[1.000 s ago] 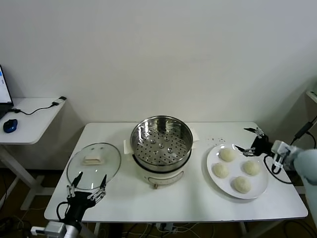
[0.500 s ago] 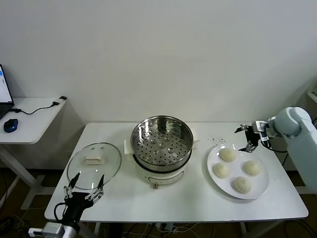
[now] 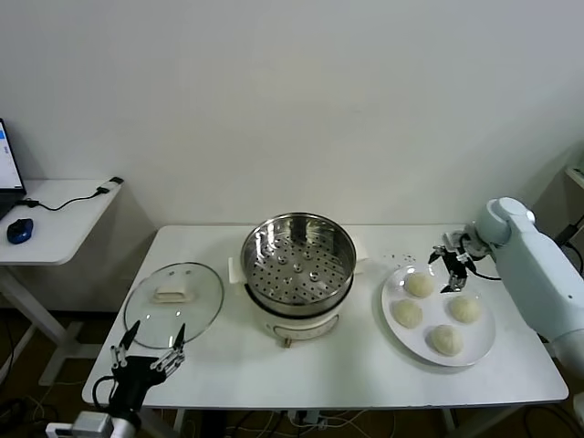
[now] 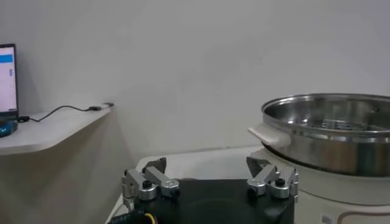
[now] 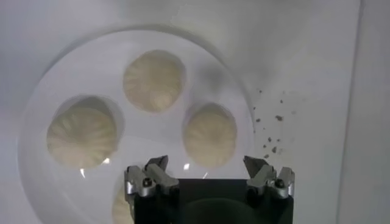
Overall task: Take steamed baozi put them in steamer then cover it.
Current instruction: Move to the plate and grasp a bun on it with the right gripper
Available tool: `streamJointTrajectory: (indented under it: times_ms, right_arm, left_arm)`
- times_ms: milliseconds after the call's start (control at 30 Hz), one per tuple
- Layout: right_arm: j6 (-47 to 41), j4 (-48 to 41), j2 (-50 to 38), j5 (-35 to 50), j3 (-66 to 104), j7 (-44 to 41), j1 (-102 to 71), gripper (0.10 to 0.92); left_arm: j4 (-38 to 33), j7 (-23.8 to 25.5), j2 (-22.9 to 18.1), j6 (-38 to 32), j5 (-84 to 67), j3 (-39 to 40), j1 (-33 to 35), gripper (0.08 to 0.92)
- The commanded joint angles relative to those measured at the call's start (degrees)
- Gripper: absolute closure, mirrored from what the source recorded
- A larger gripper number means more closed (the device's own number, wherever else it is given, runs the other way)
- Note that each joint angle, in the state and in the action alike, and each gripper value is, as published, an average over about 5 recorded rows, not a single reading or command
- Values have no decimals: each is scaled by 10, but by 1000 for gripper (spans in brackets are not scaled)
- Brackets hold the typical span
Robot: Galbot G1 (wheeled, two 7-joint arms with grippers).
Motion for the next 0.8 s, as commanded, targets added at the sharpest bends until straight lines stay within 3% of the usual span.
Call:
streamJointTrajectory:
  times_ms: [33, 800]
  right_arm:
    - [14, -44, 32, -44, 6, 20, 6, 203]
    - [26, -68, 62, -87, 36, 74, -19, 203]
  left_arm:
    - [0, 0, 1, -3, 0, -2, 2, 177]
    - [0, 1, 1, -1, 1, -2, 4, 177]
